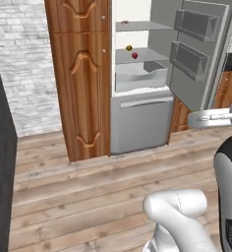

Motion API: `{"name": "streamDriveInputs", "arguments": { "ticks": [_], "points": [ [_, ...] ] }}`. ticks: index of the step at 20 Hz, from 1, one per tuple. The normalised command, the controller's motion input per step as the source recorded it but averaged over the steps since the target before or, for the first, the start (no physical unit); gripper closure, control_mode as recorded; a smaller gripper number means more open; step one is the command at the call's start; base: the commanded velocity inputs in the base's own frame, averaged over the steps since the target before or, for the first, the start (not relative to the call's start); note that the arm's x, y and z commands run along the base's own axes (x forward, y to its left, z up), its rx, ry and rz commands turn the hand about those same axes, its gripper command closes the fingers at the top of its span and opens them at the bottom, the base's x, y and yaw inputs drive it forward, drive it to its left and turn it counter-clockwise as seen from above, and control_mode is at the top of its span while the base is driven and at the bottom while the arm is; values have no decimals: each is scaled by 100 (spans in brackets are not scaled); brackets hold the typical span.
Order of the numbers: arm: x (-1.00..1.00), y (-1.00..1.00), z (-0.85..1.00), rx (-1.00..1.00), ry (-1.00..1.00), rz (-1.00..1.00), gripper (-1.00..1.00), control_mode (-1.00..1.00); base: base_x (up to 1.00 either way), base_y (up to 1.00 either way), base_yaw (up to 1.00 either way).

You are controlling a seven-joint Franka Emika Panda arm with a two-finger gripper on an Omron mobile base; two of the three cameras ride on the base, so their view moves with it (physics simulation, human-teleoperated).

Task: Transport the chicken drumstick and bell pepper to the fridge. Place the chicken drumstick on the rack containing meat and place the bell pepper on the rack containing the vegetable, ensuring meats and vegetables are on different racks.

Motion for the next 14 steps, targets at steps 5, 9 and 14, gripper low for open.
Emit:
{"name": "streamDriveInputs", "arguments": {
  "ticks": [5,9,14],
  "points": [
    [0,0,0,0,0,0,-100,100,-100,-16,0],
    [0,0,0,0,0,0,-100,100,-100,-20,0],
    [0,0,0,0,0,0,-100,100,-100,-36,0]
  ]
}}
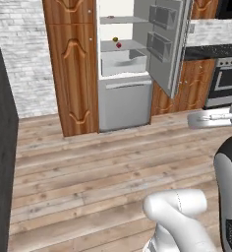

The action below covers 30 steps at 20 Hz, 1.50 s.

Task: Transport the chicken drumstick and bell pepper to the fridge. Place the chicken drumstick on the rack containing meat and place the bell pepper on the rack containing the vegetable, ensuring meats and vegetables are on different racks.

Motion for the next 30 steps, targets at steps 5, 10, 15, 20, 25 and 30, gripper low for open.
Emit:
{"name": "streamDriveInputs", "arguments": {
  "ticks": [5,10,15,20,25,30],
  "points": [
    [0,0,0,0,0,0,-100,100,-100,-58,0],
    [0,0,0,0,0,0,-100,100,-100,-70,0],
    [0,0,0,0,0,0,-100,100,-100,-84,0],
    [0,0,0,0,0,0,-100,100,-80,-100,0],
    [0,0,0,0,0,0,-100,100,-100,-100,-7],
    [0,0,0,0,0,0,-100,100,-75,-100,-6]
  ]
}}
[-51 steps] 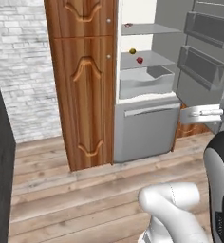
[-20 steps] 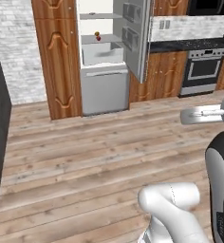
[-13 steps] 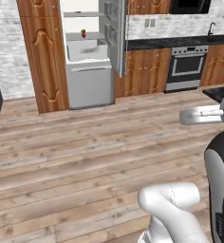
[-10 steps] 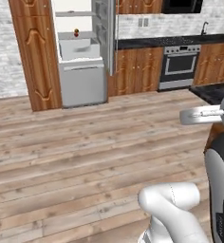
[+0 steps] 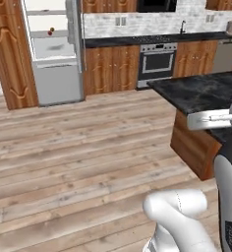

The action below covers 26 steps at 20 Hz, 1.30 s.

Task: Transport the chicken drumstick and bell pepper to the fridge. Place the chicken drumstick on the rack containing meat and place the bell pepper on the rack containing the vegetable, ensuring meats and vegetables are on different racks.

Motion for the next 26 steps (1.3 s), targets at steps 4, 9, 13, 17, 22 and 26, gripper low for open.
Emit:
{"name": "streamDriveInputs", "arguments": {
  "ticks": [4,9,13,17,22,26],
  "points": [
    [0,0,0,0,0,0,-100,100,-69,-100,-3],
    [0,0,0,0,0,0,-100,100,-7,-100,0],
    [0,0,0,0,0,0,-100,100,0,-100,0],
    [0,0,0,0,0,0,-100,100,-25,-100,0],
    [0,0,0,0,0,0,-100,100,-26,-100,2],
    [0,0,0,0,0,0,-100,100,-4,-100,7]
  ]
}}
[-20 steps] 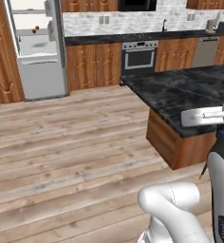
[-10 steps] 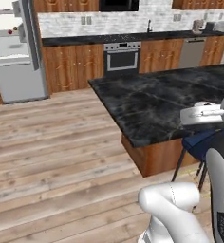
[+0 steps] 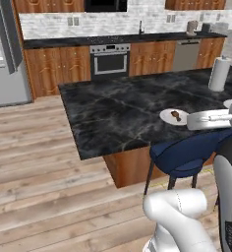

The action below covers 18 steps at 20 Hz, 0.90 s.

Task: Transport the chicken drumstick and bell pepper to the fridge. Place the chicken drumstick on the rack containing meat and place the bell pepper on the rack containing the vegetable, ensuring meats and vegetables are on different racks.

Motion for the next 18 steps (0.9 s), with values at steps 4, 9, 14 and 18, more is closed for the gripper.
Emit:
{"name": "streamDriveInputs", "arguments": {
  "ticks": [4,9,14,18],
  "points": [
    [0,0,0,0,0,0,-100,100,25,-100,18],
    [0,0,0,0,0,0,-100,100,24,-94,23],
    [0,0,0,0,0,0,-100,100,10,-41,6],
    [0,0,0,0,0,0,-100,100,44,-8,0]
  ]
}}
